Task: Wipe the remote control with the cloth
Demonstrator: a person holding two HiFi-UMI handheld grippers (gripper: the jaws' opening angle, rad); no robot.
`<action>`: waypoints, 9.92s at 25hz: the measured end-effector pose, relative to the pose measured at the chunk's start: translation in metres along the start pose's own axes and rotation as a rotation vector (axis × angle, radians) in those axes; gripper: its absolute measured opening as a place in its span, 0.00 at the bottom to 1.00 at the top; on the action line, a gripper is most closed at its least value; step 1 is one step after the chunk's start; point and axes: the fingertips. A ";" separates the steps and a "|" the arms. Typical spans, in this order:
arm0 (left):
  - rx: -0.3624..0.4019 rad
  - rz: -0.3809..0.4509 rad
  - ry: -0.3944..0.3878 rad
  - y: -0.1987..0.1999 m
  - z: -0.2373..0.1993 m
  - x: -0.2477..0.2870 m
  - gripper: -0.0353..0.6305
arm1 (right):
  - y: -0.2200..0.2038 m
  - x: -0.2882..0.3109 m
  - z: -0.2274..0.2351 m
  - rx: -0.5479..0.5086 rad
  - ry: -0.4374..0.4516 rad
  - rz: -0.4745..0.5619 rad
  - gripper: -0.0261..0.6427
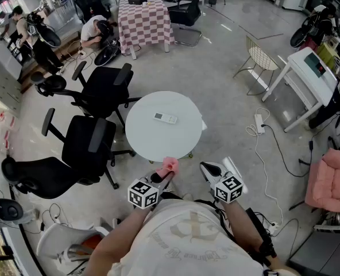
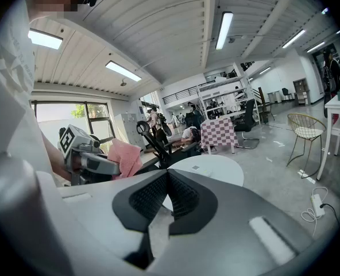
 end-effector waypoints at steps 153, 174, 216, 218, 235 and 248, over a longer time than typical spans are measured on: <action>-0.019 -0.736 0.156 -0.003 -0.280 0.280 0.10 | -0.106 0.312 0.232 -0.469 0.340 -0.840 0.39; -0.351 -0.570 0.322 -0.005 -0.324 0.256 0.11 | -0.107 0.301 0.251 -0.492 0.344 -0.867 0.39; -0.877 -0.099 0.302 -0.011 -0.236 0.186 0.11 | -0.074 0.272 0.243 0.387 0.434 -0.848 0.41; -0.908 -0.079 0.273 -0.004 -0.232 0.190 0.11 | -0.054 0.268 0.234 0.452 0.501 -0.751 0.41; -0.807 0.244 -0.297 0.146 -0.148 0.197 0.13 | 0.115 0.220 0.173 0.588 0.902 -0.075 0.41; -0.740 0.270 -0.196 0.158 -0.163 0.180 0.13 | 0.093 0.198 0.134 0.437 0.994 -0.212 0.41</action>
Point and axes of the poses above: the fingertips, and each gripper's own axes: x forward along the fingers, z to its right, y out of its top, and after that the axes turned 7 degrees about y, right-handed
